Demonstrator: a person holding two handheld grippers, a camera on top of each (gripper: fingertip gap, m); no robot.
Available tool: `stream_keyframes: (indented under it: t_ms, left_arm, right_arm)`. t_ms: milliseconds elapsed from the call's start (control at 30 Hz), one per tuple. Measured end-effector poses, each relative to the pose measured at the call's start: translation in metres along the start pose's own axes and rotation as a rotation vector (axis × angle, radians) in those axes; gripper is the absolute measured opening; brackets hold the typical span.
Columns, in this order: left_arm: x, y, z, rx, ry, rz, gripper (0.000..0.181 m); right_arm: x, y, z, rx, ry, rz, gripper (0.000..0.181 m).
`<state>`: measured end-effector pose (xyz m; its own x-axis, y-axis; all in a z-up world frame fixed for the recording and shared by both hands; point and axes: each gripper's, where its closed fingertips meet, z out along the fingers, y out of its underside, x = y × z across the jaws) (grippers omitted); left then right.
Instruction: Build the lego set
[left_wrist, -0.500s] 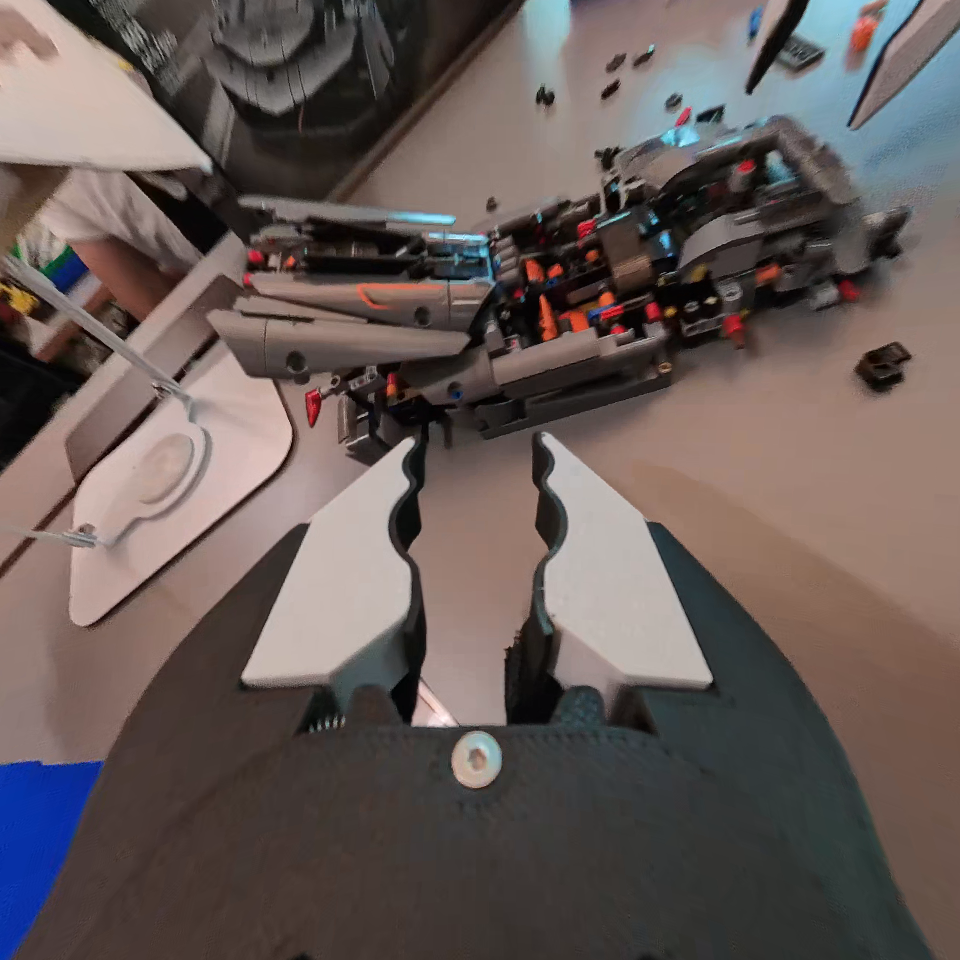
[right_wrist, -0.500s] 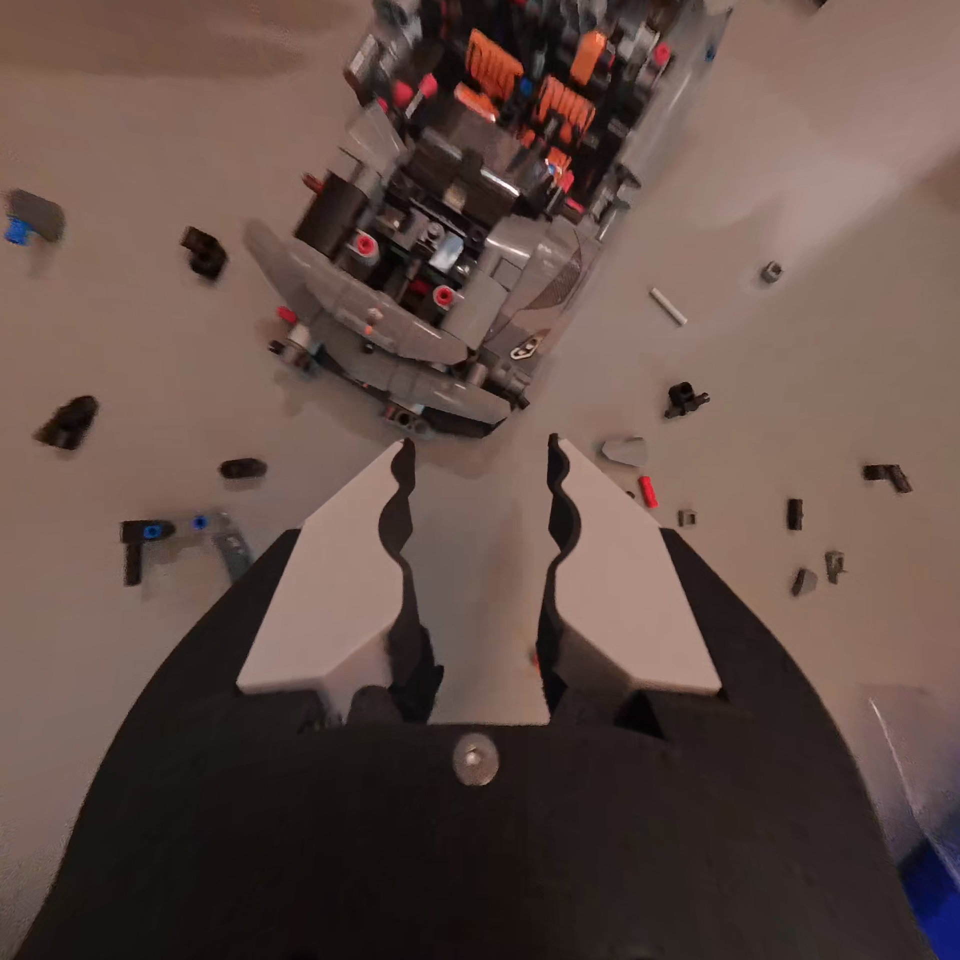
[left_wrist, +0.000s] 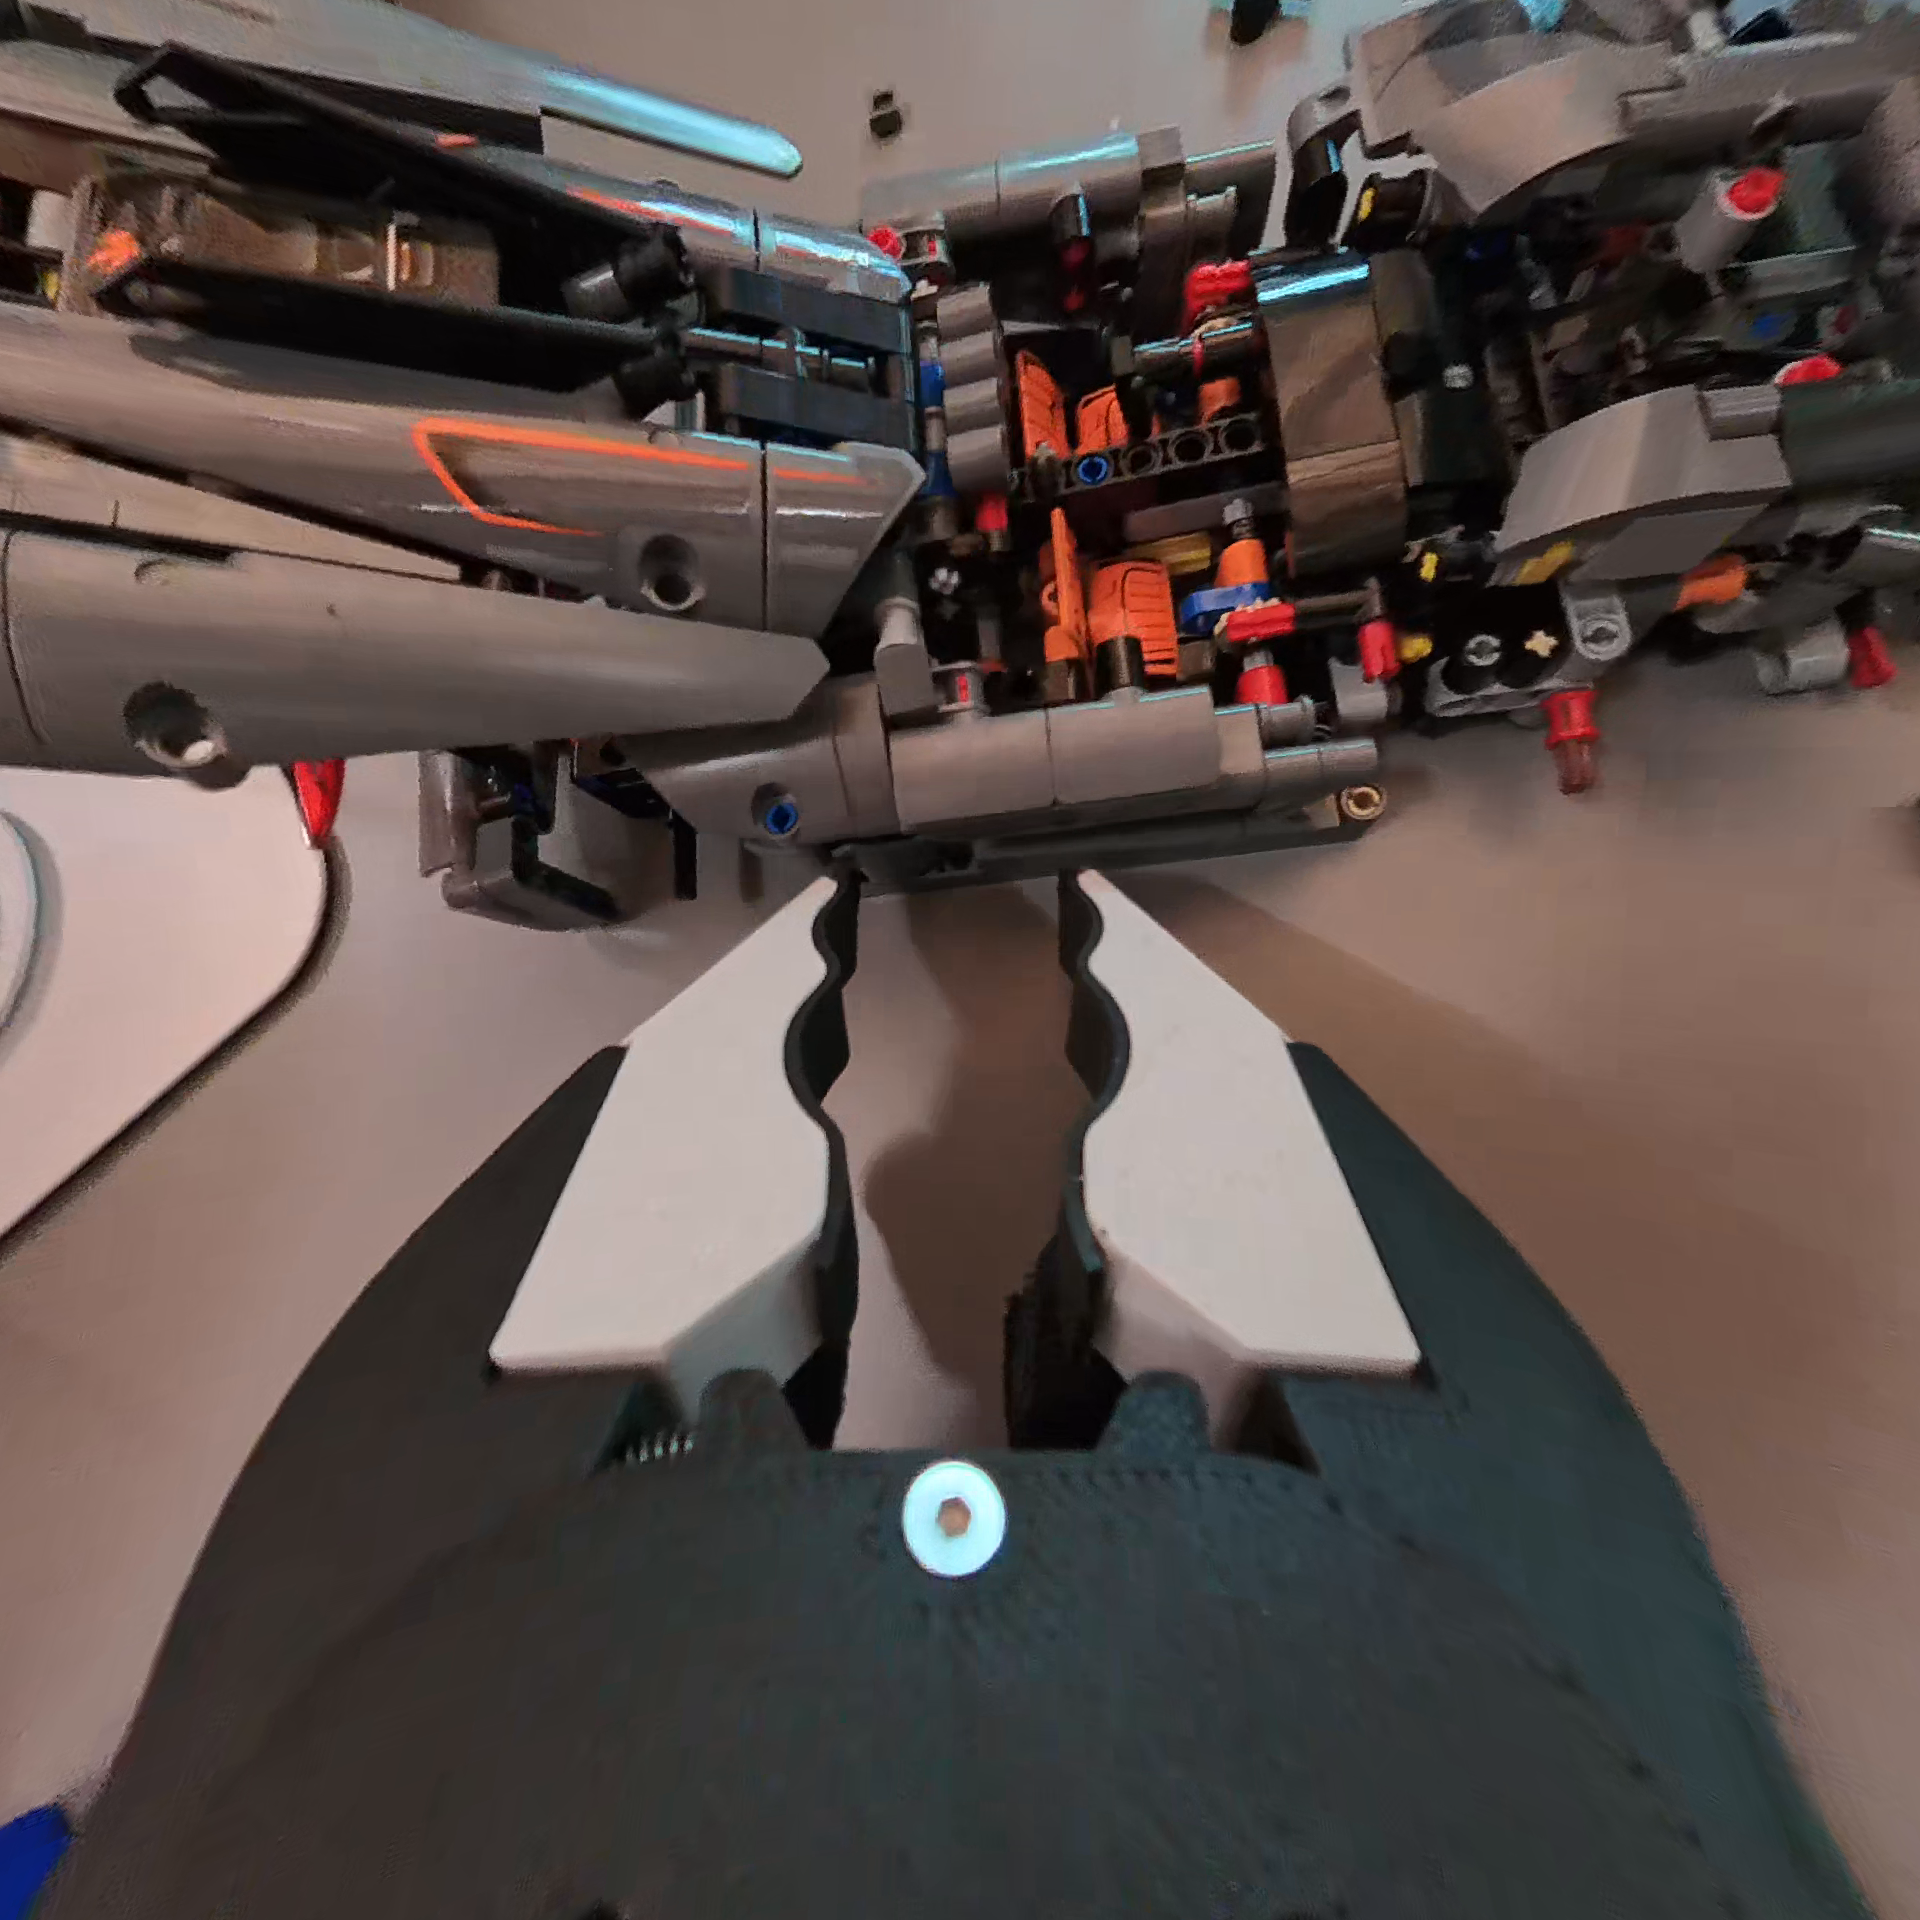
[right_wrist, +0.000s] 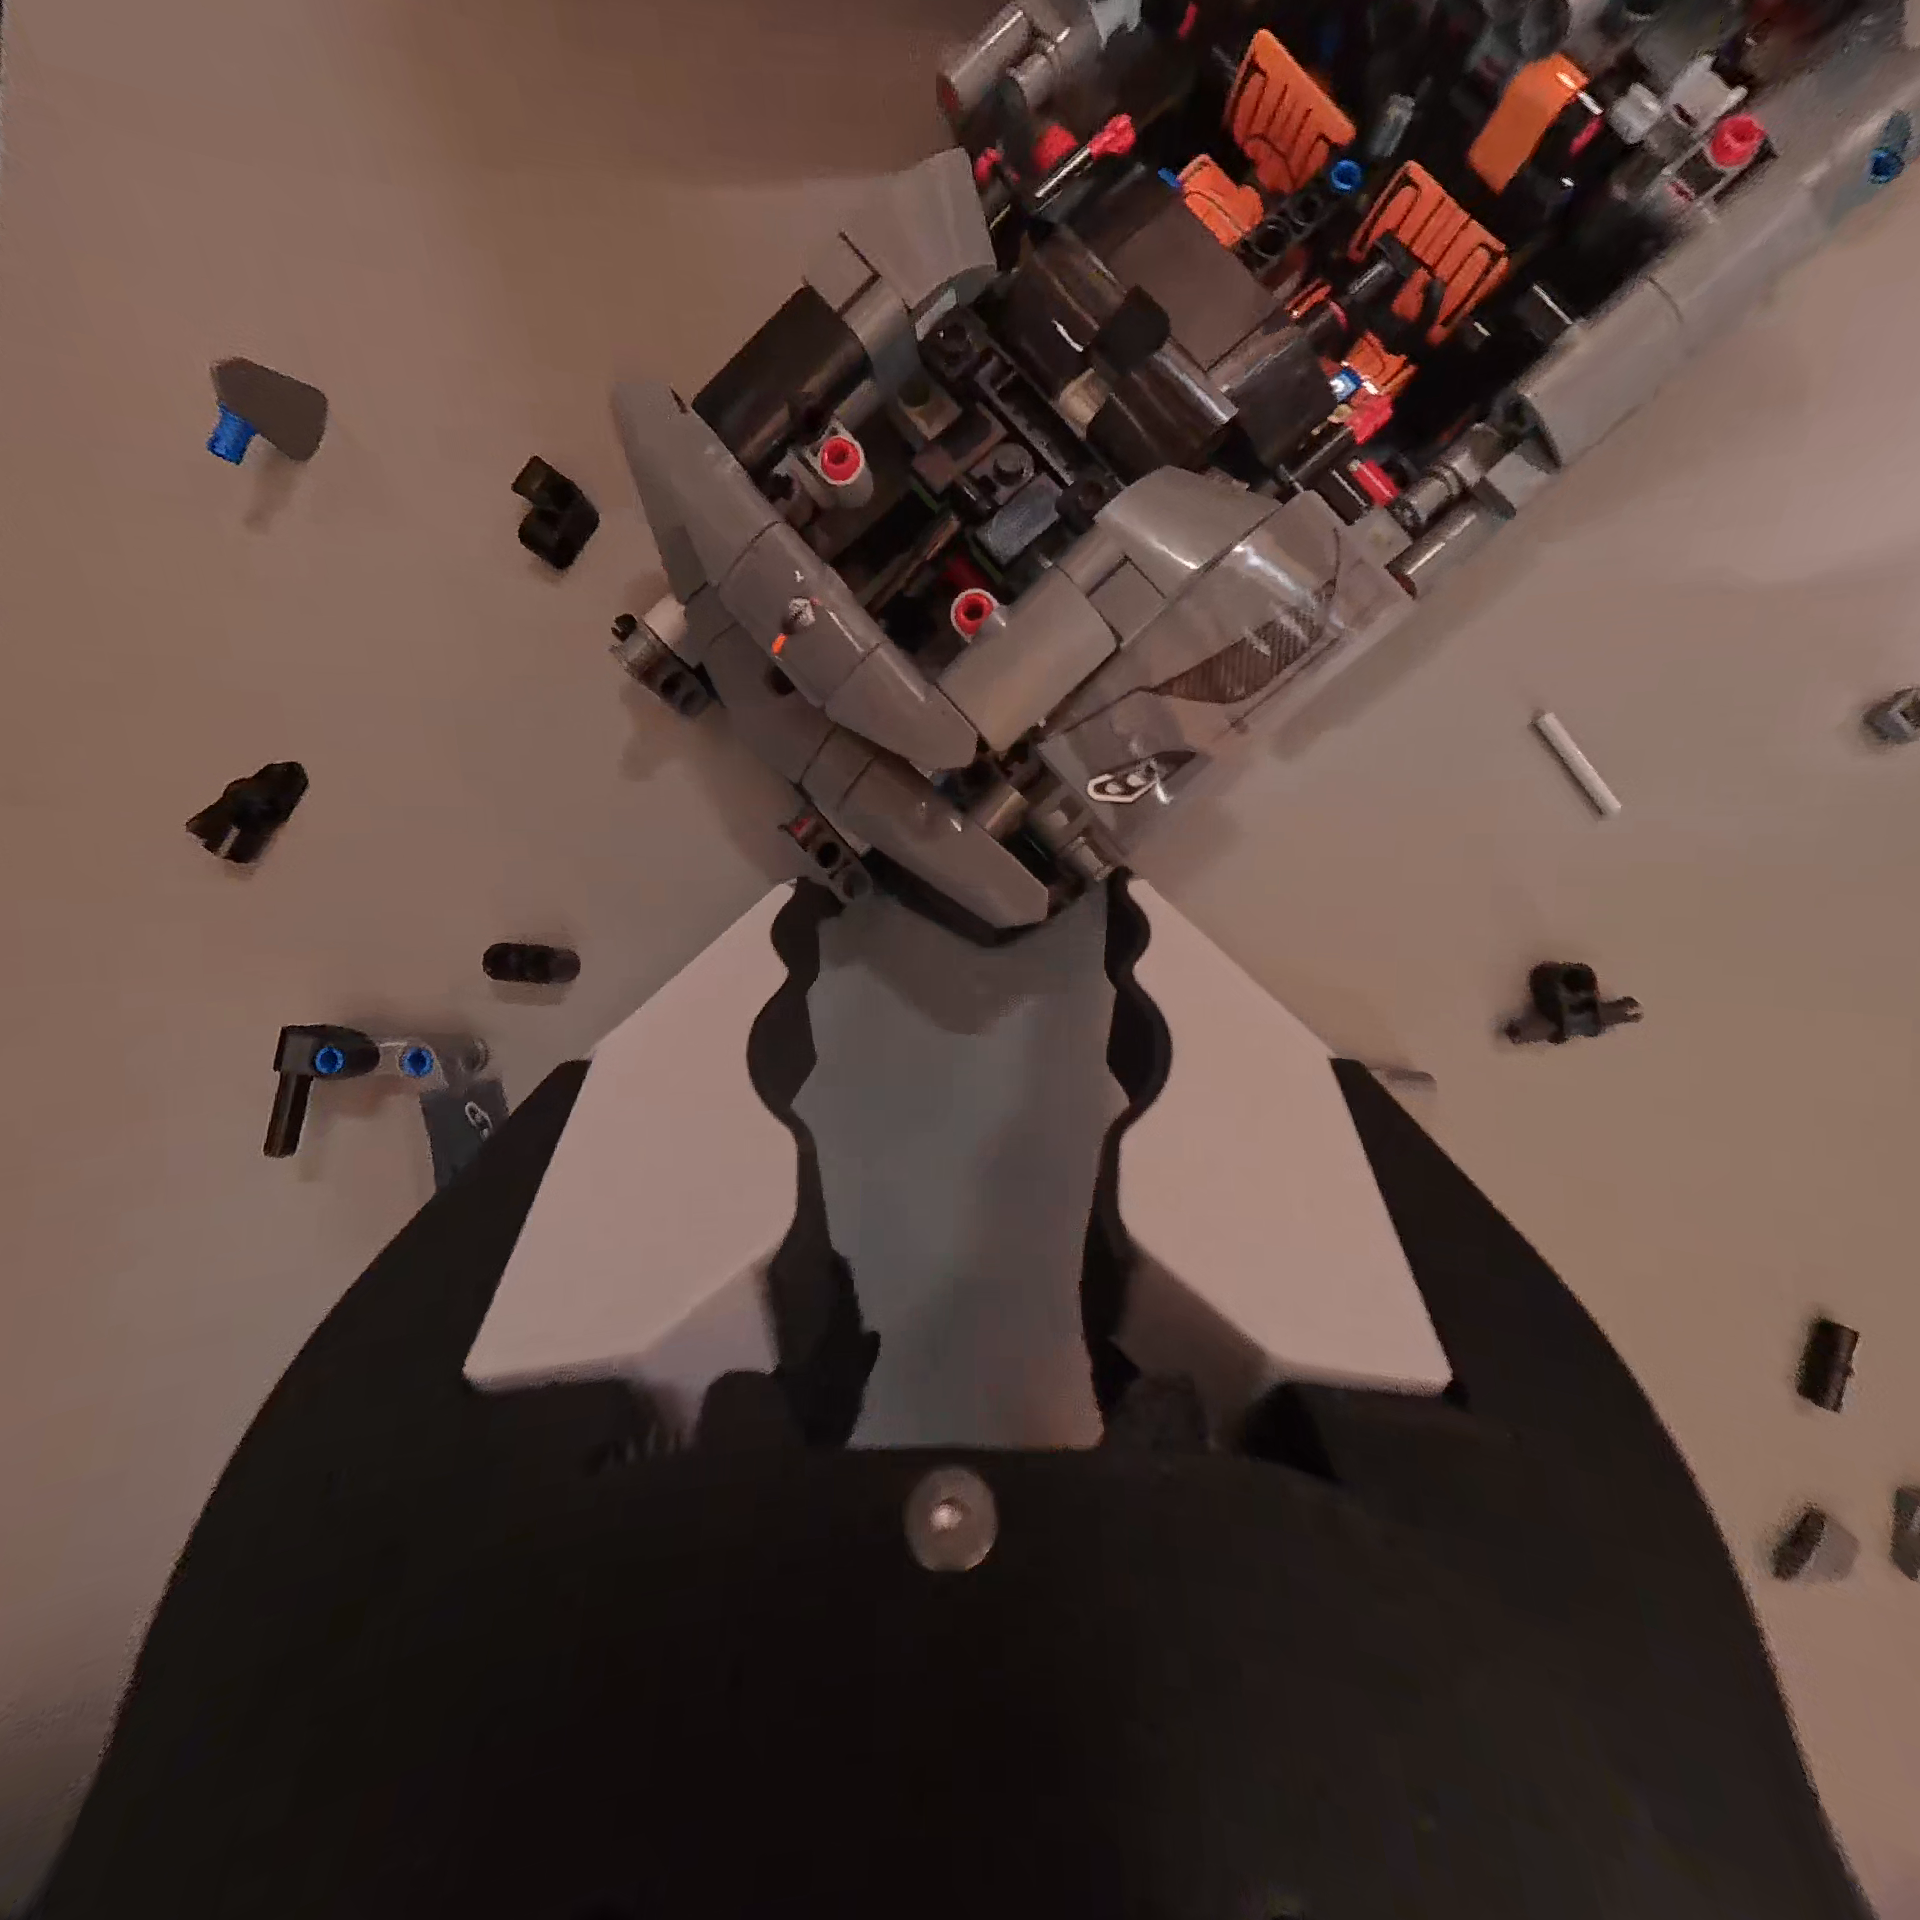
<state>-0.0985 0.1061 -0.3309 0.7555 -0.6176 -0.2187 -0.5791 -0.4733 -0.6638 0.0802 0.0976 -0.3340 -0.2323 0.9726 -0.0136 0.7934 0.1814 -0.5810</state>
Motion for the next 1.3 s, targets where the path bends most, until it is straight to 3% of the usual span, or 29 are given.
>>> stream_keyframes:
  t_ms: [333,533,667,800,900,1033,1200,1300]
  left_arm:
    - [-0.038,-0.008,0.027,-0.101,-0.049,0.034,0.027]
    - [-0.062,-0.023,0.051,-0.095,-0.057,0.048,0.017]
    - [-0.073,-0.025,0.052,-0.102,-0.064,0.033,0.026]
    - [-0.076,-0.023,0.026,-0.081,-0.096,0.021,0.029]
    - [-0.061,-0.026,0.003,-0.027,-0.064,-0.011,0.031]
    - [-0.011,-0.040,-0.015,0.085,0.035,0.046,0.039]
    - [0.051,-0.064,-0.023,0.185,0.092,0.217,0.053]
    - [0.076,-0.076,-0.014,0.169,0.010,0.452,0.050]
  right_arm:
    - [0.001,-0.020,0.017,0.032,0.009,0.023,0.048]
    - [0.002,-0.038,0.035,0.057,0.039,0.018,0.054]
    - [0.003,-0.037,0.016,0.098,0.047,0.017,0.057]
    - [0.018,-0.029,-0.015,0.167,0.102,0.080,0.054]
    - [0.037,-0.022,-0.033,0.181,0.192,0.122,0.052]
    - [0.055,-0.005,-0.040,0.165,0.258,0.205,0.048]
    - [0.060,0.002,-0.039,0.164,0.274,0.216,0.048]
    - [0.062,0.003,-0.039,0.159,0.291,0.203,0.049]
